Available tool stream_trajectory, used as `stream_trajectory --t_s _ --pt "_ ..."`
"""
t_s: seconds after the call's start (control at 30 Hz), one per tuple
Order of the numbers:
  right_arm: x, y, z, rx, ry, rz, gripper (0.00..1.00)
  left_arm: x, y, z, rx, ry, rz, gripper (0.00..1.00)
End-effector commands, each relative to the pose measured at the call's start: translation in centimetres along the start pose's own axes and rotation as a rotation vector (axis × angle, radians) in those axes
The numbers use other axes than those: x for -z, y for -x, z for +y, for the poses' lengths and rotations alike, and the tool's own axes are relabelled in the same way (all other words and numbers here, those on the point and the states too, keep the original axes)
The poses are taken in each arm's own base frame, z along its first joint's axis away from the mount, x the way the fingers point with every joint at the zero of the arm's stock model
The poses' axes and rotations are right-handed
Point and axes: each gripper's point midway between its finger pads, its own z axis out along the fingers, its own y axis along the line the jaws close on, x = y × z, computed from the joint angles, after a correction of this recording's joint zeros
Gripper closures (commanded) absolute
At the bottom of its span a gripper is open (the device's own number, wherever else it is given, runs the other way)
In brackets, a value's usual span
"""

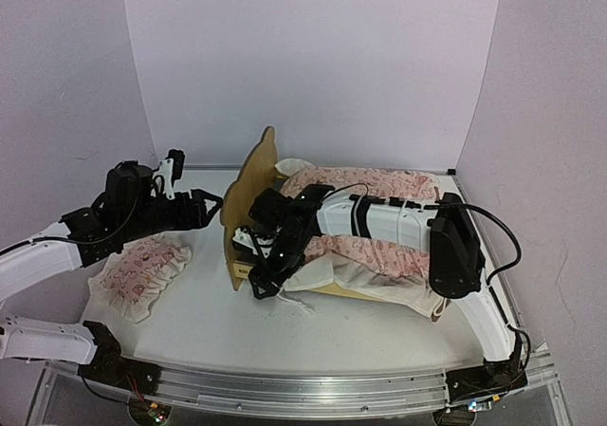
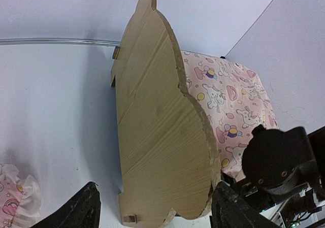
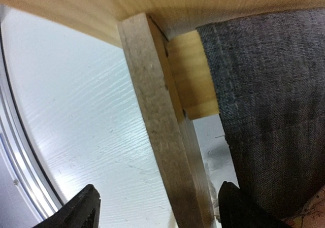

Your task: Set up the pet bed

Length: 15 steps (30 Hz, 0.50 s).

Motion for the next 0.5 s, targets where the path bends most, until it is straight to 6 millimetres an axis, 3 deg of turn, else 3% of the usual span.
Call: stream_trajectory --t_s 0.0,0.07,0.2,0.3,0.4,0.47 --pt "8.3 5.2 2.7 -0.022 0.048 -0.226 0.16 1.8 1.5 -0.9 -0.031 -0.058 -0.087 0.24" --pt "9.1 5.7 2.8 -0.036 0.044 -0.255 0.14 2.4 1.0 -0.7 -0.022 -0.066 -0.091 0.24" --pt "9.6 6.0 2.3 -0.050 0.026 -0.279 0.13 2.8 -1.9 -0.7 0.018 -0.134 -0.044 0.25" --pt "10.2 6.0 2.1 -0.047 0.016 -0.293 0.12 3.2 -3.7 -0.9 0.043 -0.184 -0.008 0.30" --pt "11.1 5.7 2.8 0.000 0.035 -0.324 0.11 3.5 -5.7 -1.9 0.048 -0.284 0.033 0.35" --pt "11.7 4.4 3.4 0.066 0.041 -0.341 0.15 3.8 -6.5 -3.2 0.029 -0.394 0.029 0.40"
